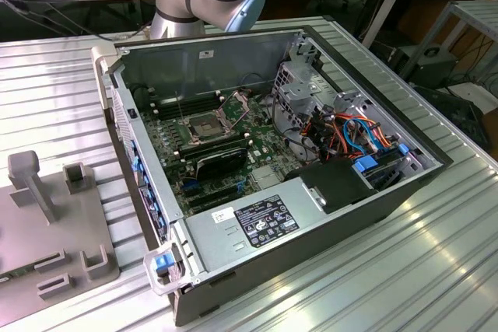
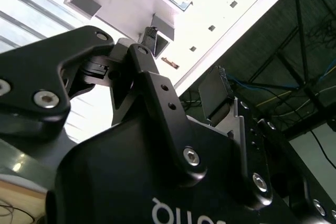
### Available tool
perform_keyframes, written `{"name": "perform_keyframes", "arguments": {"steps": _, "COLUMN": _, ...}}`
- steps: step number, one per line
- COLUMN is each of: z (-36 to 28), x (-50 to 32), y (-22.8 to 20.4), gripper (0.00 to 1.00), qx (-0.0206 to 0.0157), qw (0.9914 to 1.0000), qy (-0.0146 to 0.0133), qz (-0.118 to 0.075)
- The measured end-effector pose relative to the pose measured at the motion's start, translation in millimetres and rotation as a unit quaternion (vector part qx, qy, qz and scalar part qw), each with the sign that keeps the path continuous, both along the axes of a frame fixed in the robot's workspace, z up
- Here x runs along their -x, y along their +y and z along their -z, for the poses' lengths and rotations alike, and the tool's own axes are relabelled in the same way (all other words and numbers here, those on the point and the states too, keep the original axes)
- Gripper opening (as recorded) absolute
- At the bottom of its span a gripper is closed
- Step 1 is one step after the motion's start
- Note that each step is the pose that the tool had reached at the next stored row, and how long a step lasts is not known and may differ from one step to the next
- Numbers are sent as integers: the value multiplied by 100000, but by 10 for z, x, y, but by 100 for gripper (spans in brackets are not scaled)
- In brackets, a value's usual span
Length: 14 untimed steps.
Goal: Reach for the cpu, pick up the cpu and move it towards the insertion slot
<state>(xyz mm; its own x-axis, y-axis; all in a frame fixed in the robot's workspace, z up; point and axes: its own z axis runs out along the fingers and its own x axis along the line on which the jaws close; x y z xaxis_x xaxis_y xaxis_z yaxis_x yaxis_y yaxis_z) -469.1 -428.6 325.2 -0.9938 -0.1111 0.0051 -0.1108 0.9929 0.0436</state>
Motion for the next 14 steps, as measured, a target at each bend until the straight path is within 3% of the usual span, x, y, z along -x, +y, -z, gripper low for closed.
{"name": "perform_keyframes", "arguments": {"steps": 5, "z": 99, "x": 0, "y": -5, "gripper": 60, "qx": 1, "qw": 99999, "qy": 1, "qz": 321}}
{"name": "perform_keyframes", "arguments": {"steps": 14, "z": 355, "x": 0, "y": -13, "gripper": 60, "qx": -2, "qw": 99999, "qy": -1, "qz": 469}}
